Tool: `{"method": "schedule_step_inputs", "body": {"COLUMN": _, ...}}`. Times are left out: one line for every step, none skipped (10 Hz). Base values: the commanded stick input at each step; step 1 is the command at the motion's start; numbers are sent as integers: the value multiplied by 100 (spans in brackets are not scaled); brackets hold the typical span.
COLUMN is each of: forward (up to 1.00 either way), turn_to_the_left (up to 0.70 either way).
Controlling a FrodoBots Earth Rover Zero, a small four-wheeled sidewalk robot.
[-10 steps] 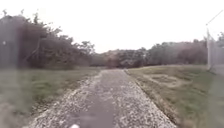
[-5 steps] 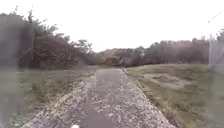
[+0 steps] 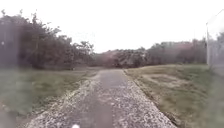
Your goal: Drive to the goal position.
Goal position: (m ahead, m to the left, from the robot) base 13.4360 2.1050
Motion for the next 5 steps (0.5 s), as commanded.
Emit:
{"method": "schedule_step_inputs", "body": {"forward": 70, "turn_to_the_left": 0}}
{"method": "schedule_step_inputs", "body": {"forward": 70, "turn_to_the_left": 0}}
{"method": "schedule_step_inputs", "body": {"forward": 70, "turn_to_the_left": 0}}
{"method": "schedule_step_inputs", "body": {"forward": 70, "turn_to_the_left": 0}}
{"method": "schedule_step_inputs", "body": {"forward": 70, "turn_to_the_left": 0}}
